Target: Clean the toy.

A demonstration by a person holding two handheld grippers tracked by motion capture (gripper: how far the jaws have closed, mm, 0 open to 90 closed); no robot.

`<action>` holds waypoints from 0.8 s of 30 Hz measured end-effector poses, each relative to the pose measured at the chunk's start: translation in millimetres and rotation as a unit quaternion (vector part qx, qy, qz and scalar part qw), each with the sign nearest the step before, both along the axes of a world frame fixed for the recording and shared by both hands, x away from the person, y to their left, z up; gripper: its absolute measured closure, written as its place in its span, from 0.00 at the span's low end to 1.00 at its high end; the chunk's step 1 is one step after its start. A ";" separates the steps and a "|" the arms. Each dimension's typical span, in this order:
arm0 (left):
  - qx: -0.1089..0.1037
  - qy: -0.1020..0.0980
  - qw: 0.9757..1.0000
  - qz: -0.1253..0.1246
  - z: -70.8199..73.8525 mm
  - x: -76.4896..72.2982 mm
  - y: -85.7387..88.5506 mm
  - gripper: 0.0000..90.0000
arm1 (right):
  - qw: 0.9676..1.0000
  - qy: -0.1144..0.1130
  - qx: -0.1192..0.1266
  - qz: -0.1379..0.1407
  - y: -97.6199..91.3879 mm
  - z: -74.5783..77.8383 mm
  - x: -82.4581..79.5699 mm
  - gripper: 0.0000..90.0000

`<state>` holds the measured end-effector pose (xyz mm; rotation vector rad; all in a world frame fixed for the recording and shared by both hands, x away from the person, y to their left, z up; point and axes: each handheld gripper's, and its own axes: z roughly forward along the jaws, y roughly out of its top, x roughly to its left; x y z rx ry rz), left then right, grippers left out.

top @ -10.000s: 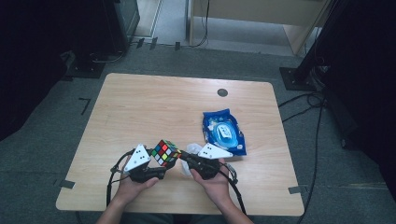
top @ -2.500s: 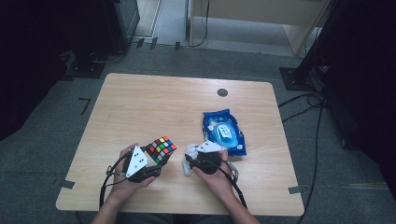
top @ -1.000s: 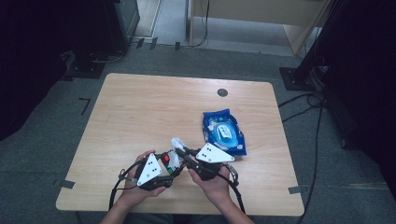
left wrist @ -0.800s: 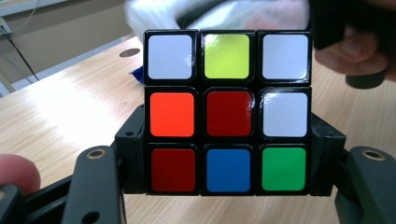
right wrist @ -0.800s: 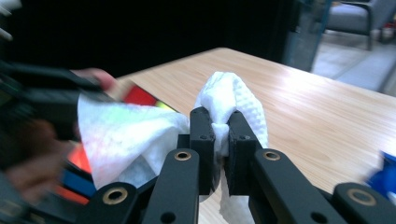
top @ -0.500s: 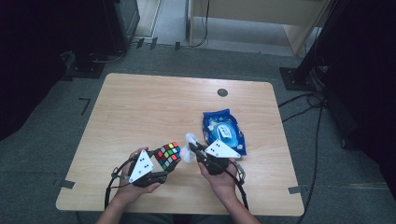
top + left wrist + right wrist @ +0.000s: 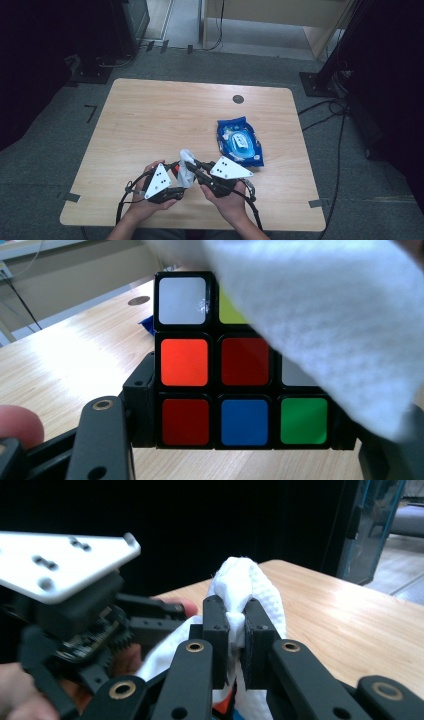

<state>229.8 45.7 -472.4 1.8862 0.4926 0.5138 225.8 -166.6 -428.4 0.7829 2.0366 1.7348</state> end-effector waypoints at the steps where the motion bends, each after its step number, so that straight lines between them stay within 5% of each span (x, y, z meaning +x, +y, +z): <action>1: 0.000 -0.002 1.000 0.002 0.0 0.2 0.8 0.38 | 1.000 0.000 0.003 -0.003 -0.5 -2.1 0.5 0.93; 9: -0.015 0.001 1.000 0.012 3.8 2.7 9.7 0.38 | 0.998 -0.023 -0.024 -0.047 -9.7 -16.8 6.5 0.93; 11: -0.015 0.002 1.000 0.014 3.4 3.0 10.7 0.38 | 0.997 -0.011 -0.041 -0.058 -11.9 -20.9 12.0 0.93; 13: -0.031 0.003 0.999 0.009 5.0 3.2 12.2 0.38 | 0.995 0.027 -0.065 -0.074 -15.7 -26.6 22.6 0.93; 16: -0.029 -0.003 1.000 0.012 7.0 2.8 12.9 0.38 | 0.990 0.060 -0.071 -0.103 -25.5 -38.9 32.9 0.93; 24: -0.027 0.000 0.999 0.021 5.0 6.1 17.6 0.38 | 0.984 0.057 -0.085 -0.146 -44.7 -42.5 43.0 0.93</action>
